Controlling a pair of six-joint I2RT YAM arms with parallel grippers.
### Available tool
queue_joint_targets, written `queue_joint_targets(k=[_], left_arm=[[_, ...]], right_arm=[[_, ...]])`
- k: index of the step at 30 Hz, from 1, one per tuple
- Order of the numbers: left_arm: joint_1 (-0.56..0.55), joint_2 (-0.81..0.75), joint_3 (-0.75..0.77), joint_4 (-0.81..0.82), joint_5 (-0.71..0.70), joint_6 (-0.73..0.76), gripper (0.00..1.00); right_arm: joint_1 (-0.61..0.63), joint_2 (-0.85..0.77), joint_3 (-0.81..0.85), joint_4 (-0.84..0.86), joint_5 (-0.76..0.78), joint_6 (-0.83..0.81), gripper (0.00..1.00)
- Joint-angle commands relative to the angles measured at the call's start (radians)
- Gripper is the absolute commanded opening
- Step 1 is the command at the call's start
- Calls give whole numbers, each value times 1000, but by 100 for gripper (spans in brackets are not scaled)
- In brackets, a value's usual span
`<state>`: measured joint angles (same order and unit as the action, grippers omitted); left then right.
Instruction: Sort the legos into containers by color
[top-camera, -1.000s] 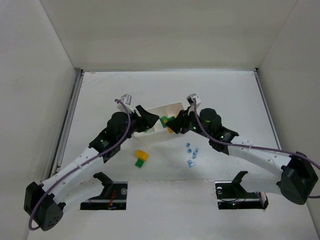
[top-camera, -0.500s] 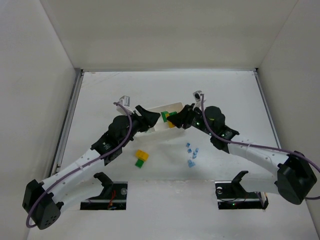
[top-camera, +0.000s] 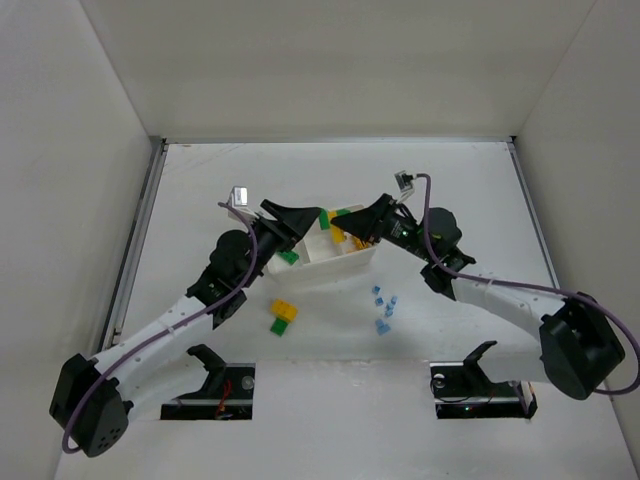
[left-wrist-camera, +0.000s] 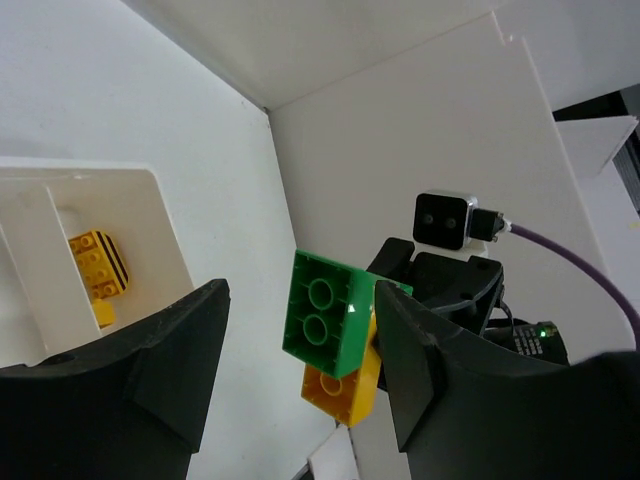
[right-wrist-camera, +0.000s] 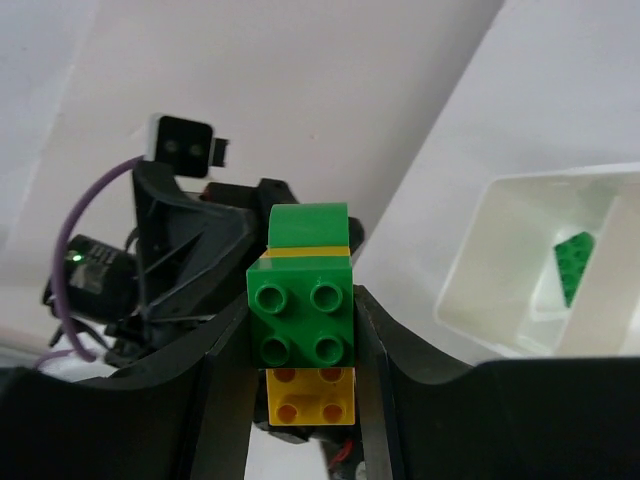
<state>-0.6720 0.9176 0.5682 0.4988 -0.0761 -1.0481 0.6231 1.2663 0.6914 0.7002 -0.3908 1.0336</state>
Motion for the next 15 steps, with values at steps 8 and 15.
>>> queue_joint_targets(k=[8, 15], left_arm=[[15, 13, -30, 164, 64, -64, 52], [19, 6, -41, 175, 65, -75, 45]], right_arm=[[2, 122, -26, 384, -75, 258, 26], [2, 215, -20, 545, -77, 385, 26]])
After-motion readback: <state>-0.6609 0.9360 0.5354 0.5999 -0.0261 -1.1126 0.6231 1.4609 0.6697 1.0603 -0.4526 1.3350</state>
